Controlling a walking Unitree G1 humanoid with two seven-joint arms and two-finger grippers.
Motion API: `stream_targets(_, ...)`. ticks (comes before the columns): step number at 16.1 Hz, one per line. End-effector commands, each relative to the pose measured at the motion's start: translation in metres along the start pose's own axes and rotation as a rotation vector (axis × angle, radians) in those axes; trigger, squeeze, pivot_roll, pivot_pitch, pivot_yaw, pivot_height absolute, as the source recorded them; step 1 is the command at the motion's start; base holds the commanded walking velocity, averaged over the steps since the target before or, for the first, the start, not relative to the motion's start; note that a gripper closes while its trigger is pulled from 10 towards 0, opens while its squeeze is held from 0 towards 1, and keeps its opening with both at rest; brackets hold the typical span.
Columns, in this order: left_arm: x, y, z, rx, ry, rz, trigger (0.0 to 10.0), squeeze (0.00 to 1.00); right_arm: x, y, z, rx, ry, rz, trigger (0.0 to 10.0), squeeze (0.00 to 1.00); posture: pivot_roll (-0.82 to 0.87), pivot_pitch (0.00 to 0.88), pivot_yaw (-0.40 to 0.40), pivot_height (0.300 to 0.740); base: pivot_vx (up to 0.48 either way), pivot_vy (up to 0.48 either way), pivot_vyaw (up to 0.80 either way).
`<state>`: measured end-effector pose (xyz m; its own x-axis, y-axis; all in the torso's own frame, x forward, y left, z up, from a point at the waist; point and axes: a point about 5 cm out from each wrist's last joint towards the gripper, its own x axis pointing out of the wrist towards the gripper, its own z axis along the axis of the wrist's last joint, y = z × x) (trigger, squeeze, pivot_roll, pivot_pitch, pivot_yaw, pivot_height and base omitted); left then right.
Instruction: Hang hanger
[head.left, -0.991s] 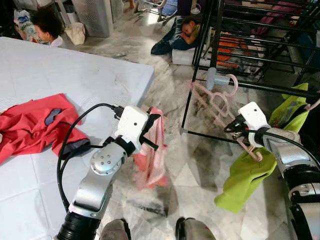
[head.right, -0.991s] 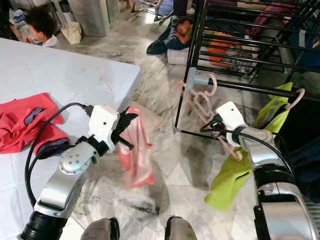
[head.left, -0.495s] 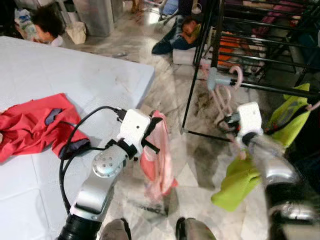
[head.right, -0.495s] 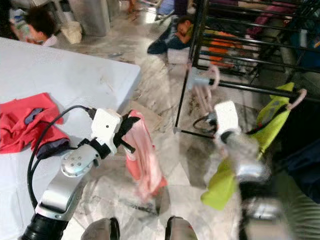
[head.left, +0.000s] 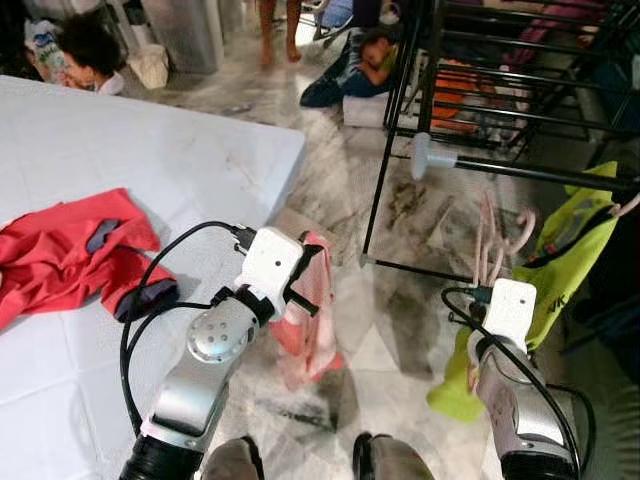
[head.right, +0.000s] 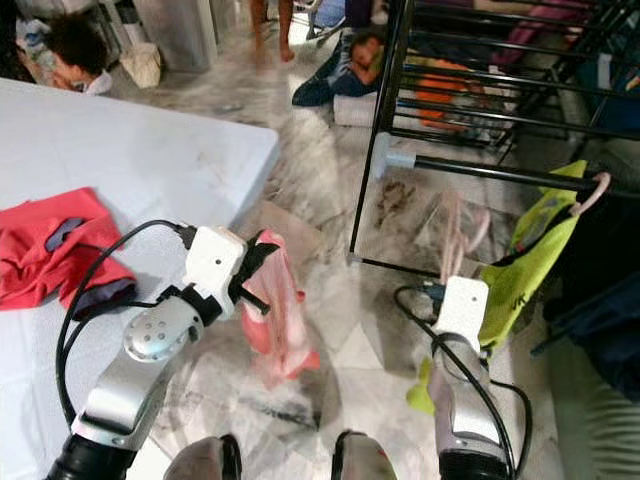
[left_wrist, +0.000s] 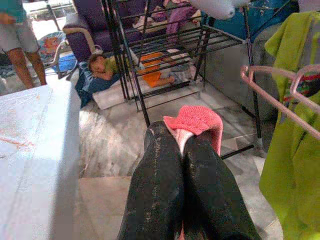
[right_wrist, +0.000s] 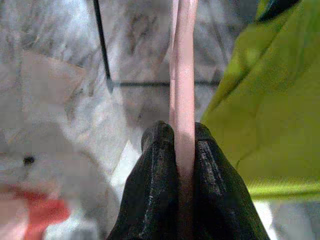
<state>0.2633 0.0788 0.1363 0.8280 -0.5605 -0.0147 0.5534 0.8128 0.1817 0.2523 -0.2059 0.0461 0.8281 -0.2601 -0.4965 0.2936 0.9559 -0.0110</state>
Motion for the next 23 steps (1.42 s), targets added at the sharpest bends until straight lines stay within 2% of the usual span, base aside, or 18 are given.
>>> stream_targets(1,0.0,-0.003,0.003,0.016,-0.015,-0.007,10.0,0.0,-0.002,0.002,-0.005,0.0,0.035,0.005,10.0,0.0,-0.01,0.118,0.007,0.74,0.0,0.0,0.0)
stream_targets(3,0.0,-0.003,0.003,0.017,-0.014,-0.008,10.0,0.0,-0.002,0.005,-0.007,-0.01,0.058,0.018,10.0,0.0,-0.01,0.124,0.007,0.74,0.0,0.0,0.0)
stream_targets(5,0.002,-0.003,0.003,0.019,-0.013,-0.011,10.0,0.0,0.005,0.016,0.004,-0.005,0.068,0.064,10.0,0.0,-0.01,0.118,0.002,0.74,-0.266,0.0,0.0)
stream_targets(8,0.003,-0.004,0.003,0.022,-0.015,-0.015,10.0,0.0,0.011,0.02,0.015,0.002,0.06,0.075,10.0,0.0,-0.01,0.111,0.0,0.74,-0.282,0.0,0.0)
stream_targets(15,0.004,-0.004,0.004,0.03,-0.022,-0.023,10.0,0.0,0.016,0.023,0.025,-0.003,0.02,0.09,10.0,0.0,0.0,0.093,-0.005,0.74,-0.281,0.0,0.0)
stream_targets(23,0.004,-0.005,0.004,0.03,-0.023,-0.027,10.0,0.0,0.018,0.024,0.025,-0.005,0.022,0.084,10.0,0.0,0.0,0.095,-0.008,0.74,-0.246,0.0,0.0)
